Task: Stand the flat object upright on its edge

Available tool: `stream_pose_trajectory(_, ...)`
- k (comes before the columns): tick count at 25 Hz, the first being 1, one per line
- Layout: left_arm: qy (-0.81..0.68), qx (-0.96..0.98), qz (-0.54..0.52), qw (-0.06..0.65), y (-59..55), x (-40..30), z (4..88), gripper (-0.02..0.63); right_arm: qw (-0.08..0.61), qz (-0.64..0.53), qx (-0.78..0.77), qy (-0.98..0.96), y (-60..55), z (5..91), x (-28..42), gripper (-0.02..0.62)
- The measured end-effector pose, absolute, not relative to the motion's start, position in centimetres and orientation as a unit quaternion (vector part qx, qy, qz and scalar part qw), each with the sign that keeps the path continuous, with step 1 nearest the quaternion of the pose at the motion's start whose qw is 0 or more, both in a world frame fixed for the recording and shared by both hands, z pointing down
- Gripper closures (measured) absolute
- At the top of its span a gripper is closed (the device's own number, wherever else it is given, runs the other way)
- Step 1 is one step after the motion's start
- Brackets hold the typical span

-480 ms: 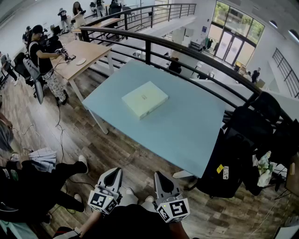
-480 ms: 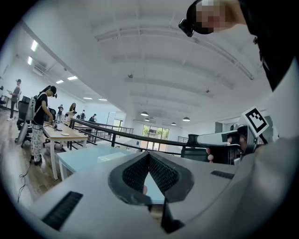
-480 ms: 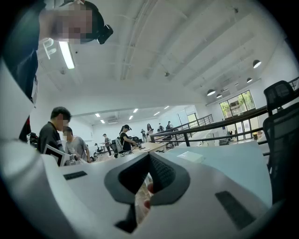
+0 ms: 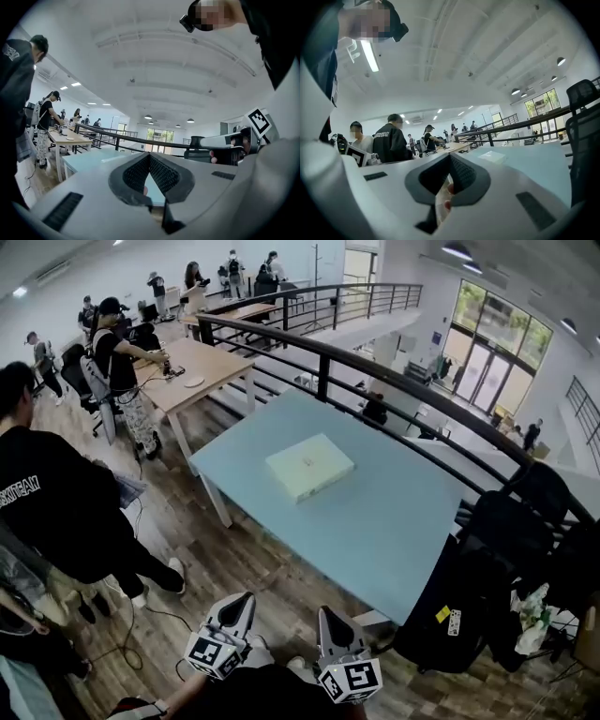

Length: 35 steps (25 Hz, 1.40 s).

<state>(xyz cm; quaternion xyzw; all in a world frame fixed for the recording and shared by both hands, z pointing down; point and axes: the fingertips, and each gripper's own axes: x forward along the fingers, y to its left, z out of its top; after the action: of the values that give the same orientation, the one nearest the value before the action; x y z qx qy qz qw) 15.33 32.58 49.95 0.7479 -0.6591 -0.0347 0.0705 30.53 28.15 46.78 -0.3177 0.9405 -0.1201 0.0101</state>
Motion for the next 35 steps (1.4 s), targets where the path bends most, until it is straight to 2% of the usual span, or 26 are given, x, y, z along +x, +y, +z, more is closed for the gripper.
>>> stream_pose_trajectory(11,-0.671,0.737,-0.04,0.074,33.7,13.9,50.1,0.604,0.011,-0.131,-0.306,0.943,28.7,47.0,29.4,0.59)
stream_pose_trajectory(35,-0.659,0.746,-0.044,0.086,31.4,0.4,50.5,0.604,-0.02,-0.132,-0.368,0.92,25.9,48.1,18.8,0.59)
